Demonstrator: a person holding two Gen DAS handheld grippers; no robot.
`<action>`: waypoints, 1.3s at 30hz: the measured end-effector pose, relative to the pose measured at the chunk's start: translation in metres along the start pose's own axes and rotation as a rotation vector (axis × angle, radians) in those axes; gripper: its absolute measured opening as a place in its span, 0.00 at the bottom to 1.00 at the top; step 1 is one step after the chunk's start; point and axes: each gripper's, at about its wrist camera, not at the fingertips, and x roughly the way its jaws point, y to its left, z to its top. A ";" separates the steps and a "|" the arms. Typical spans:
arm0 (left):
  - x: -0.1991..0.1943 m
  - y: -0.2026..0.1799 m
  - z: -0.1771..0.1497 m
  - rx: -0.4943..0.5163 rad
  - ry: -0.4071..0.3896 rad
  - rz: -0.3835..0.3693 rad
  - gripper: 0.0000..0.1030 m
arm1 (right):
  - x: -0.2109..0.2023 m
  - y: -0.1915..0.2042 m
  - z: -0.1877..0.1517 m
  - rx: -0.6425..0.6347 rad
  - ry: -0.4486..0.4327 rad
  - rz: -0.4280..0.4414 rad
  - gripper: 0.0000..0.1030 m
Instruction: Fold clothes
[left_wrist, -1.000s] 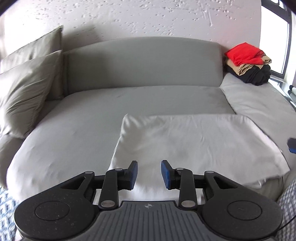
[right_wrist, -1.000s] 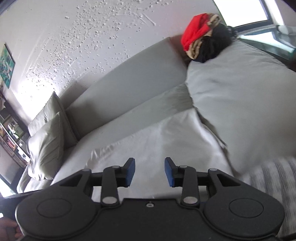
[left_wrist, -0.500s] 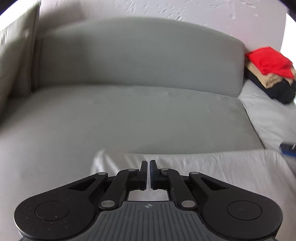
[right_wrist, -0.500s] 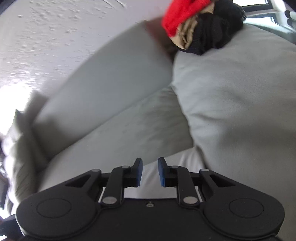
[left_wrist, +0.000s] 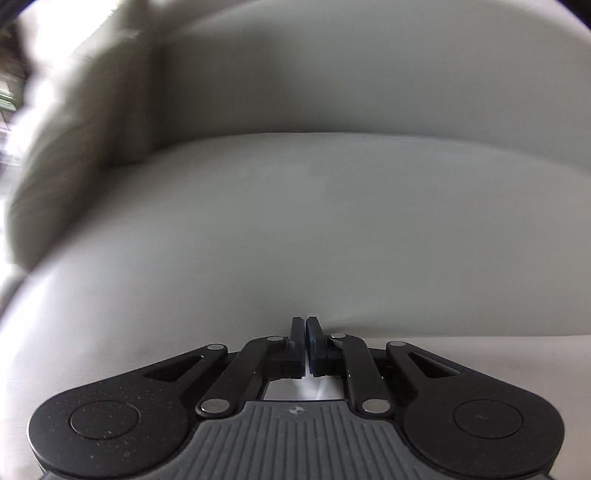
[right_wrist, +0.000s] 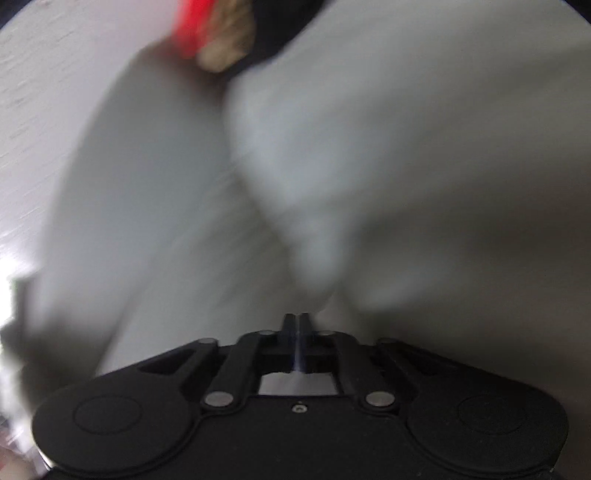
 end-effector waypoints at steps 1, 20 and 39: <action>0.002 0.004 -0.001 -0.005 0.010 0.059 0.12 | -0.002 0.000 0.000 -0.017 -0.003 -0.008 0.00; -0.120 0.025 -0.073 0.103 -0.056 -0.211 0.13 | -0.077 -0.001 -0.040 -0.437 -0.065 -0.168 0.00; -0.208 0.018 -0.140 0.162 -0.093 -0.404 0.30 | -0.171 0.011 -0.126 -0.587 0.030 0.231 0.16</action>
